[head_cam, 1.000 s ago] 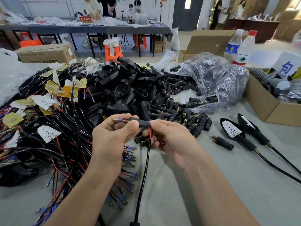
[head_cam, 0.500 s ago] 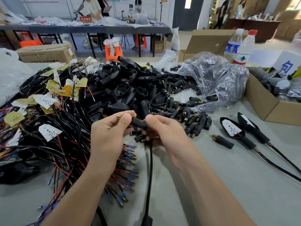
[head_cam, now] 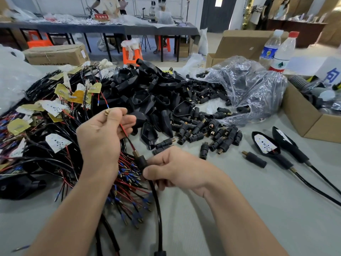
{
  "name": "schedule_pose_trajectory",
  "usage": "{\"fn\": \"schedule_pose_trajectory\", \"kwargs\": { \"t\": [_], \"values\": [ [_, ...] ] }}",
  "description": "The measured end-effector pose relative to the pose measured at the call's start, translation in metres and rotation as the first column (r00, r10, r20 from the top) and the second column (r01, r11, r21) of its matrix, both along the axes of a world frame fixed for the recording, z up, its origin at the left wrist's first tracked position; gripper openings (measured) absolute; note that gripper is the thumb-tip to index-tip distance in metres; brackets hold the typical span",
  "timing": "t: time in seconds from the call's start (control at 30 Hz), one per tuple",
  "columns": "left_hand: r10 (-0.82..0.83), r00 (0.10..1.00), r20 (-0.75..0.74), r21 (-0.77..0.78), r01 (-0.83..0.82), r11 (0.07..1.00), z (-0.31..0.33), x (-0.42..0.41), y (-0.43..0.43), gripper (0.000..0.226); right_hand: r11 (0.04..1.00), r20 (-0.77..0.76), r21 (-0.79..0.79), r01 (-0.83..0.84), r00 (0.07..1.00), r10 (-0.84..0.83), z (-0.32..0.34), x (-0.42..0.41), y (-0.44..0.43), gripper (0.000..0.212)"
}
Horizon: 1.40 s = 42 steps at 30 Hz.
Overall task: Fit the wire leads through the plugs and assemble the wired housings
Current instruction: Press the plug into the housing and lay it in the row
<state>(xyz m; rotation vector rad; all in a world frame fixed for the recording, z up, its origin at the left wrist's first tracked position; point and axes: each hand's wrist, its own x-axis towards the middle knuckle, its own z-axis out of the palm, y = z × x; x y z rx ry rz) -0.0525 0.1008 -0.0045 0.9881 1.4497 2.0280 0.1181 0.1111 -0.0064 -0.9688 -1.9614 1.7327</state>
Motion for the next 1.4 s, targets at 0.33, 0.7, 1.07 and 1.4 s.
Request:
{"fn": "schedule_pose_trajectory", "kwargs": {
  "t": [0.33, 0.7, 1.07, 1.4],
  "values": [
    [0.096, 0.943, 0.320, 0.029, -0.111, 0.993, 0.012, -0.027, 0.000, 0.020, 0.924, 0.144, -0.164, -0.346, 0.918, 0.369, 0.000, 0.023, 0.002, 0.015],
    [-0.123, 0.935, 0.332, 0.031, 0.119, 0.992, 0.013, -0.027, -0.005, 0.033, 0.903, -0.135, -0.302, -0.305, 0.952, 0.276, -0.009, 0.056, 0.026, 0.017],
    [-0.681, 0.729, -0.065, -0.423, 0.598, 0.681, -0.017, 0.024, -0.008, 0.038, 0.738, -0.483, -0.546, 0.397, 0.570, -0.665, -0.017, 0.037, 0.044, 0.022],
    [-0.234, 0.845, -0.481, -0.214, 0.146, 0.966, -0.019, 0.044, -0.015, 0.034, 0.600, -0.446, -0.697, 0.392, 0.418, -0.791, -0.013, 0.034, 0.045, 0.025]
  ]
}}
